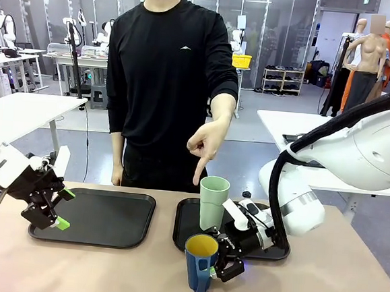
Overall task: Sort and store the cups by type.
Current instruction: Pick up the Handle plastic cup and place it into the empty Flat Tray.
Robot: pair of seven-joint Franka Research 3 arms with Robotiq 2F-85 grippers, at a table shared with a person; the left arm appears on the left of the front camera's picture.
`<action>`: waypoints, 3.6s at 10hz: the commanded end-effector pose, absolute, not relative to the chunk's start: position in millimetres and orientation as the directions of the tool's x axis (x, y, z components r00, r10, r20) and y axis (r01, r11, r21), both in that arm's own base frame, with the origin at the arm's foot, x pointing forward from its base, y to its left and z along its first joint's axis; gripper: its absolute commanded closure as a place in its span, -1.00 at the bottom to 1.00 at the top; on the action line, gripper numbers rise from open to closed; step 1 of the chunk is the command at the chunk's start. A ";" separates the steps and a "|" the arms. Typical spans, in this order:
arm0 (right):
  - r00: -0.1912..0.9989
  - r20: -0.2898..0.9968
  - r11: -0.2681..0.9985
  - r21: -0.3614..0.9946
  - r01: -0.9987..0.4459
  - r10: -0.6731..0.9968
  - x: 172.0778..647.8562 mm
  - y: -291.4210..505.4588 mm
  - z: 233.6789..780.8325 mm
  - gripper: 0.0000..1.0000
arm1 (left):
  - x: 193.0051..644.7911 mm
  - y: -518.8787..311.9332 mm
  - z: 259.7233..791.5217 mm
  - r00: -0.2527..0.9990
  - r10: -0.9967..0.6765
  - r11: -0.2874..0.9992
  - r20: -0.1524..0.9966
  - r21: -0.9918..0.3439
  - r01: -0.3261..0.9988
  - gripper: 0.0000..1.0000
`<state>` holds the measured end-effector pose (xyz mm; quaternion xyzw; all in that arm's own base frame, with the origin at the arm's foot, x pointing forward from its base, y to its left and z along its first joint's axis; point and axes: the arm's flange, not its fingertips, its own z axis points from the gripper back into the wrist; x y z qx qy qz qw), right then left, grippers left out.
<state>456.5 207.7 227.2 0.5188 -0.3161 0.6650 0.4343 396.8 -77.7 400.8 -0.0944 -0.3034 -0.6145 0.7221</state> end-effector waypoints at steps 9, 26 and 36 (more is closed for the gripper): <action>-0.079 0.977 -0.252 -0.027 -0.967 0.197 437.9 333.7 287.6 0.14 | 395.9 -77.8 400.3 0.061 -0.837 0.232 0.543 0.252 0.940 -1.00; -0.025 0.993 0.150 -0.042 -0.988 0.116 528.5 472.0 259.4 0.14 | 395.9 -77.8 400.3 0.061 -0.837 0.232 0.543 0.252 0.940 -1.00; 0.006 0.986 0.228 -0.032 -0.973 0.166 523.0 479.1 218.0 0.14 | 395.9 -77.8 400.3 0.061 -0.837 0.232 0.543 0.252 0.940 -1.00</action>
